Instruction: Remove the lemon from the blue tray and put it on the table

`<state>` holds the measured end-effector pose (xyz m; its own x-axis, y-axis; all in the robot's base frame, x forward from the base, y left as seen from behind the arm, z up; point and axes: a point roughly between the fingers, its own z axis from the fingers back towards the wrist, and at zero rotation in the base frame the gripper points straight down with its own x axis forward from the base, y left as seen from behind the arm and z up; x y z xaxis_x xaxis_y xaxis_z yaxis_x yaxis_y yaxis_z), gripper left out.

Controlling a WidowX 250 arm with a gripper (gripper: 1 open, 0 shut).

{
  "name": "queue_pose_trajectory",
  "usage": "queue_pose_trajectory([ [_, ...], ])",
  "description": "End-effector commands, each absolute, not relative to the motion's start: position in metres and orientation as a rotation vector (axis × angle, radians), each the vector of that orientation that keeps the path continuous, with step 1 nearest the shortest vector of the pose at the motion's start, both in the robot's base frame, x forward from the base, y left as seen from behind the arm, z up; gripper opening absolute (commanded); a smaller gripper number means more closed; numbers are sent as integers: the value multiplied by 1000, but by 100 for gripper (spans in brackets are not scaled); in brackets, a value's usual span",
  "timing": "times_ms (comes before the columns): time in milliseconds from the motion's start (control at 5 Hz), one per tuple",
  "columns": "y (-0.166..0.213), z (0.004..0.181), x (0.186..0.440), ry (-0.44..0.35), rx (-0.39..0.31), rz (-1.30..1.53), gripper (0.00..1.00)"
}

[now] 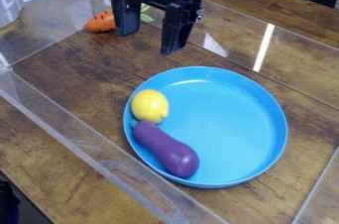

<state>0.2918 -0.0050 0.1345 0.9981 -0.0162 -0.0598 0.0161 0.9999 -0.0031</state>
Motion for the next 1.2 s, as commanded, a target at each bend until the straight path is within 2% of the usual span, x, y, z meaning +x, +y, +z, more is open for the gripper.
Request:
queue_pose_trajectory([
  [0, 3, 118, 284, 75, -5, 13, 100],
  [200, 13, 98, 281, 76, -3, -83, 100],
  [400, 18, 88, 279, 68, -7, -201, 100],
  [800, -23, 66, 279, 50, -13, -312, 100],
  [1000, -32, 71, 285, 39, -6, -318, 100],
])
